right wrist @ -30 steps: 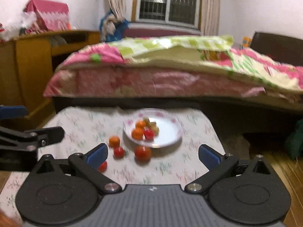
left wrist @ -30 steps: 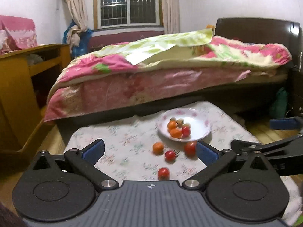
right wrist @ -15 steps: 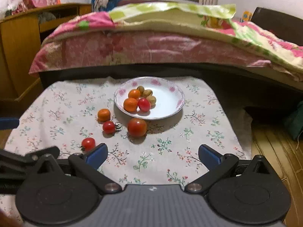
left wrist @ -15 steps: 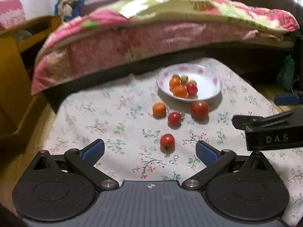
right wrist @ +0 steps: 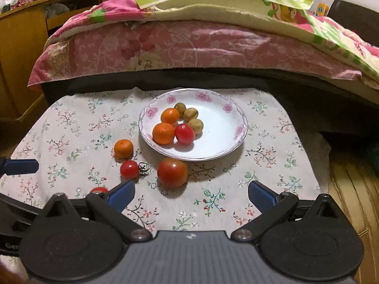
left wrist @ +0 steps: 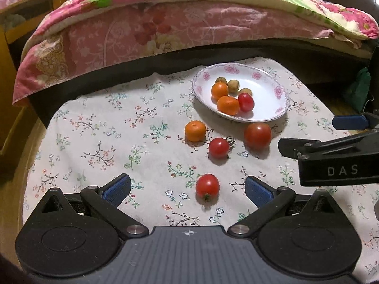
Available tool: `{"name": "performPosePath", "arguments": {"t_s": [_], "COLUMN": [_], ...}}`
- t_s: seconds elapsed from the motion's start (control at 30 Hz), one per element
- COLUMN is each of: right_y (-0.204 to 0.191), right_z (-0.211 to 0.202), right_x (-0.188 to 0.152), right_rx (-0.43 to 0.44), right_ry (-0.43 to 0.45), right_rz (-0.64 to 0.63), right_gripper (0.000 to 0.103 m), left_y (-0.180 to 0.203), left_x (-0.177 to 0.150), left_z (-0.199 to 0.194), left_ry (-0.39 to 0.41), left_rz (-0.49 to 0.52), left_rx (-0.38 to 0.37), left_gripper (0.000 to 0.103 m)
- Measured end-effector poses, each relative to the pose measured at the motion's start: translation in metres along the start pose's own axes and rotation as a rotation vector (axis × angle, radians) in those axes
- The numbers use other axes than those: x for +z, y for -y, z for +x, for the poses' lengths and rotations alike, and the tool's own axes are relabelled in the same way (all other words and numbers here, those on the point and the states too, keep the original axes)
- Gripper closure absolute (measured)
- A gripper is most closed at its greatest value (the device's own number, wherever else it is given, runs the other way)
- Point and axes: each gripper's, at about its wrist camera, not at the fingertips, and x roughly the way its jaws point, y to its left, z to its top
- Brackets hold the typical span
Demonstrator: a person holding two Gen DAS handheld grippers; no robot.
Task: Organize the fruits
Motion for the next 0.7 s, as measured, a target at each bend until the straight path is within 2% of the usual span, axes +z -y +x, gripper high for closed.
{"name": "performPosePath", "arguments": {"t_s": [0.17, 0.33, 0.7], "right_y": [0.004, 0.008, 0.006], "right_z": [0.007, 0.012, 0.013], "right_x": [-0.001, -0.002, -0.001], "right_rx": [0.002, 0.004, 0.016], "right_ry": [-0.018, -0.031, -0.033], "right_rz": [0.0, 0.013, 0.013], "right_gripper": [0.0, 0.0, 0.0], "left_y": [-0.006, -0.003, 0.003], "left_x": [0.001, 0.001, -0.001], "left_z": [0.009, 0.012, 0.014], "left_ry": [-0.034, -0.034, -0.037], "left_rz": [-0.025, -0.008, 0.025], "left_rx": [0.008, 0.036, 0.043], "left_gripper": [0.0, 0.0, 0.0]}}
